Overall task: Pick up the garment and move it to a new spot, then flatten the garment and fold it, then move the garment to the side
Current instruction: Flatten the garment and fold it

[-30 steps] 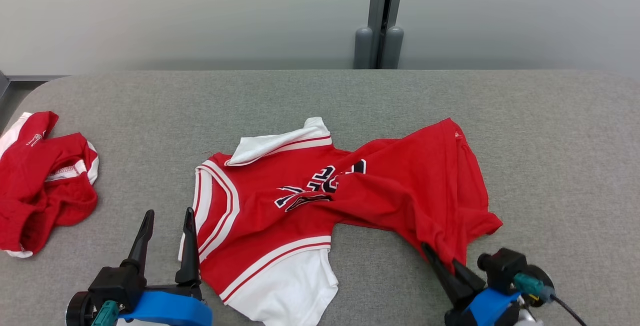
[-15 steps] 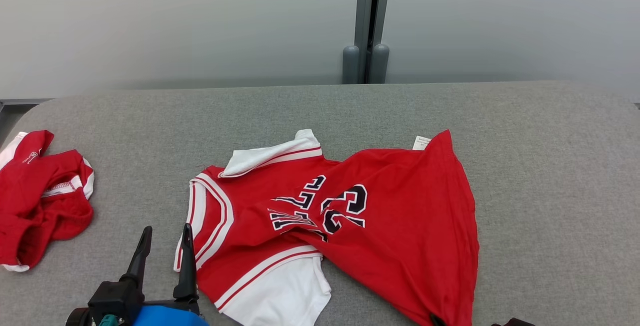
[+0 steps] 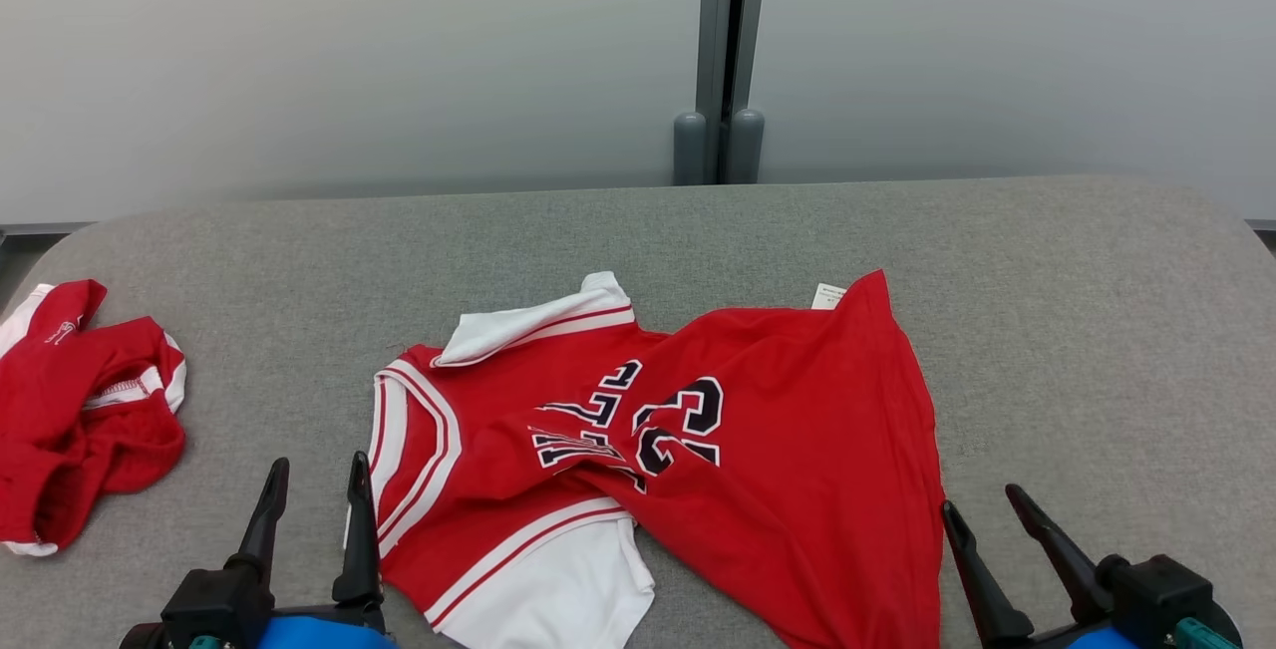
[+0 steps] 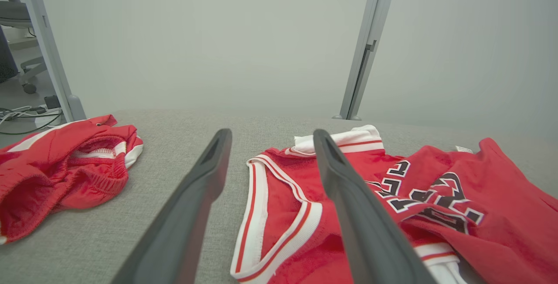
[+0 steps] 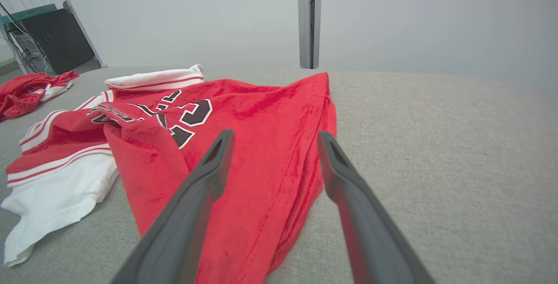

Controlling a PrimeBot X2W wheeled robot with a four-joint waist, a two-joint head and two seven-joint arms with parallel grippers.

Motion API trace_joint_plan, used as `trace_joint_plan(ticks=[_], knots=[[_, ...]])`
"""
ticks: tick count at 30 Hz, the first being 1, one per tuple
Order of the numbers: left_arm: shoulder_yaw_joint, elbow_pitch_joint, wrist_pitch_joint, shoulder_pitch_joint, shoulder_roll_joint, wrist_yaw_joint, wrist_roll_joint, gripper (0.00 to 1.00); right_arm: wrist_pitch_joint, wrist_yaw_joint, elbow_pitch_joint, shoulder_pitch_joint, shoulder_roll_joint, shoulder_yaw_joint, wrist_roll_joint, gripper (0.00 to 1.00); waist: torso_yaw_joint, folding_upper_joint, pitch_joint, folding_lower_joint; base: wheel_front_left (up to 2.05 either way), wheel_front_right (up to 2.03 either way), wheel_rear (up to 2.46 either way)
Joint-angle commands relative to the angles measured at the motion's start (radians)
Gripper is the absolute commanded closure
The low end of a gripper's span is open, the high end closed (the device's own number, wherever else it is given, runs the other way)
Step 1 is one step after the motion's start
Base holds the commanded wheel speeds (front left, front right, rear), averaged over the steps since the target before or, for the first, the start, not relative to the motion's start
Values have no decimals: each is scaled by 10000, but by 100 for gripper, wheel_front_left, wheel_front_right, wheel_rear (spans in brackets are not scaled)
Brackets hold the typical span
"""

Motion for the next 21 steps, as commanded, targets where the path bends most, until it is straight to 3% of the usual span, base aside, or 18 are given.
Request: trace_joint_plan(ticks=[1, 13, 21], knots=[[107, -63, -44, 79, -5, -13, 82, 0, -27, 3, -195, 98, 132, -310, -171, 0, -17, 1, -37, 0, 0, 0, 0], [382, -221, -44, 169, -5, -13, 391, 0, -25, 1, -1000, 25, 1671, -1869, -1330, 0, 100, 1, -213, 0, 0, 0, 0], [535, -74, -44, 261, -5, 66, 704, 0, -27, 1, -1053, 210, 2092, -2184, -1763, 0, 104, 1, -261, 0, 0, 0, 0]])
